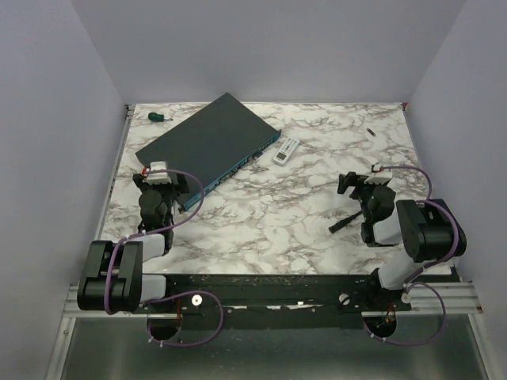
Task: Load the batteries into the remote control
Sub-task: Move the remote control to the center of the board.
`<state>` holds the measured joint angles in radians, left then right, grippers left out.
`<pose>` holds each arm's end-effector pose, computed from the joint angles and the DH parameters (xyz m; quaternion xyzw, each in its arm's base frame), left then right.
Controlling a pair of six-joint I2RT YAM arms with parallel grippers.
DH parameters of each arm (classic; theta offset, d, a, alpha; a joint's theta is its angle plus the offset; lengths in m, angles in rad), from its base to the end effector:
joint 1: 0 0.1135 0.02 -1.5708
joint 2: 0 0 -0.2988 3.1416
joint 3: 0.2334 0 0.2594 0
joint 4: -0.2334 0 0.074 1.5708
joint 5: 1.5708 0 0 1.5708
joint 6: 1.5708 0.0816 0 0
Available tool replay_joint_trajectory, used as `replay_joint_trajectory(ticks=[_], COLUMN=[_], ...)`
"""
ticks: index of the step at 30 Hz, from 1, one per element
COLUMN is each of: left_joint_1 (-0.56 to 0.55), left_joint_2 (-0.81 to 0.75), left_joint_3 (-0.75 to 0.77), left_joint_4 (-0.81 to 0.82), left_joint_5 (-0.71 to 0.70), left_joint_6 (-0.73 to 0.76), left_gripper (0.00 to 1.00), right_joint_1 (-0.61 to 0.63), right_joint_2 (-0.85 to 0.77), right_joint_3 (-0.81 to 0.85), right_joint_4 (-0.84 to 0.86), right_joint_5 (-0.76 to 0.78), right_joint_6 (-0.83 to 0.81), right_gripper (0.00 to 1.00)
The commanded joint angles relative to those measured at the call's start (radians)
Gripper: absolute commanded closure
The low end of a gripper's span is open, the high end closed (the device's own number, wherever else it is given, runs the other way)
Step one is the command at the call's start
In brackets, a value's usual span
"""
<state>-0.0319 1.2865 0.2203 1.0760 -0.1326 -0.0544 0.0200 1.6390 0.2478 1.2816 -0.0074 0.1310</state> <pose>0.2658 0.0023 0.2099 -0.0550 0.7015 0.0160 0.7104 0.2991 0.0066 0.1570 0.0389 0.7438 0.0531 0.6652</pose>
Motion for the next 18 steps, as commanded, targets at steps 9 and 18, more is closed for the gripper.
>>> replay_joint_trajectory(ticks=[9, 18], left_joint_1=[-0.013, -0.011], left_joint_2=[-0.168, -0.184], left_joint_3=[0.217, 0.343], left_joint_4=[-0.538, -0.813], left_joint_5=[-0.019, -0.04], left_joint_6=[-0.109, -0.236], left_gripper=[0.01, 0.02], right_joint_1=[0.007, 0.006], right_joint_2=[-0.416, -0.341], right_joint_3=[0.215, 0.465], right_joint_4=[-0.627, -1.024], right_joint_5=[0.025, 0.069], right_joint_6=[0.076, 0.275], right_gripper=[0.0, 0.0])
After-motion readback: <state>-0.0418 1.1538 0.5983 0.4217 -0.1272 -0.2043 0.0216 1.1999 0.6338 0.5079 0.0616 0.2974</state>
